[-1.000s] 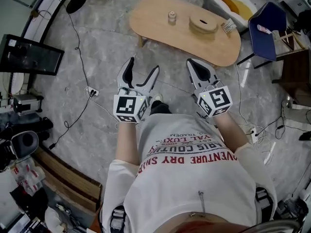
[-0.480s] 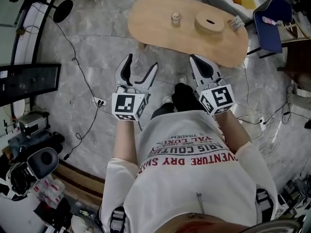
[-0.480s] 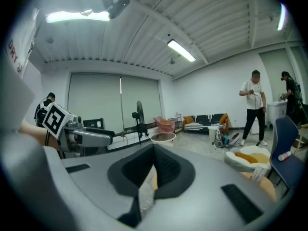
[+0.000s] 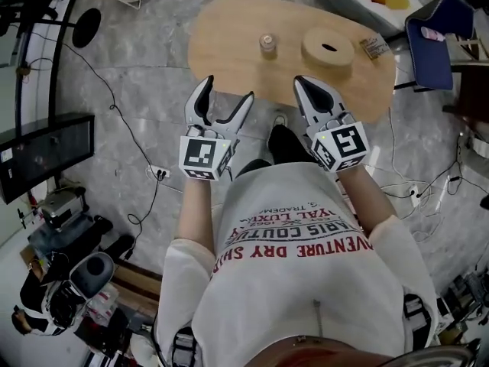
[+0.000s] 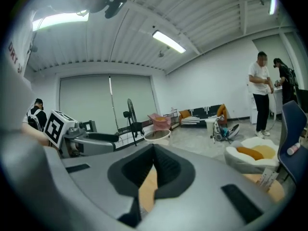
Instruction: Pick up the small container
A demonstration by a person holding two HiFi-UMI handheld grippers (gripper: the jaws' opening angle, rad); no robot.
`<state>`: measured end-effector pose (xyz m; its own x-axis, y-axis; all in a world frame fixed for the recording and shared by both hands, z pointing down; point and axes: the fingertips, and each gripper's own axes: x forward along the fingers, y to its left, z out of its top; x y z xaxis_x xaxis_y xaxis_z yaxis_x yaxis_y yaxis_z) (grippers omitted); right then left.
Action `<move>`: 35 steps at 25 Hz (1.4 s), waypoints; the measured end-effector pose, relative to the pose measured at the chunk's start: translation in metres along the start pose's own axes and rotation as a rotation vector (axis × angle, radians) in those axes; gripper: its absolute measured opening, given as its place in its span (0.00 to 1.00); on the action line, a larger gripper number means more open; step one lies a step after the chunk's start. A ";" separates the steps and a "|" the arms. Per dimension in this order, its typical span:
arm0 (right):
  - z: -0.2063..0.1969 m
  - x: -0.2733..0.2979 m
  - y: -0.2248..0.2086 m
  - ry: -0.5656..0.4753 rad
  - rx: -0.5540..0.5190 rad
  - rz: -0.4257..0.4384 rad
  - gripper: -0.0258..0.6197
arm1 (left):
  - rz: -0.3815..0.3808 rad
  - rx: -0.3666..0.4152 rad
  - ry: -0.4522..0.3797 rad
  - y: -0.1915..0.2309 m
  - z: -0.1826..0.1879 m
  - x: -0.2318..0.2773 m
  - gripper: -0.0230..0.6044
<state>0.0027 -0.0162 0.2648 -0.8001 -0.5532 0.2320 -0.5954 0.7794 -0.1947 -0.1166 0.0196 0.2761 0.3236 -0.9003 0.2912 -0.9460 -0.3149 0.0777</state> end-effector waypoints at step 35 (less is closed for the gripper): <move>-0.283 0.188 -0.168 0.221 0.150 -0.180 0.03 | -0.207 0.012 0.297 0.060 -0.352 0.315 0.77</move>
<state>-0.0265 -0.1680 0.6112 -0.6557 -0.5883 0.4733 -0.7430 0.6141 -0.2660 -0.0791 -0.1768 0.7084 0.4865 -0.6907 0.5351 -0.8600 -0.4866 0.1537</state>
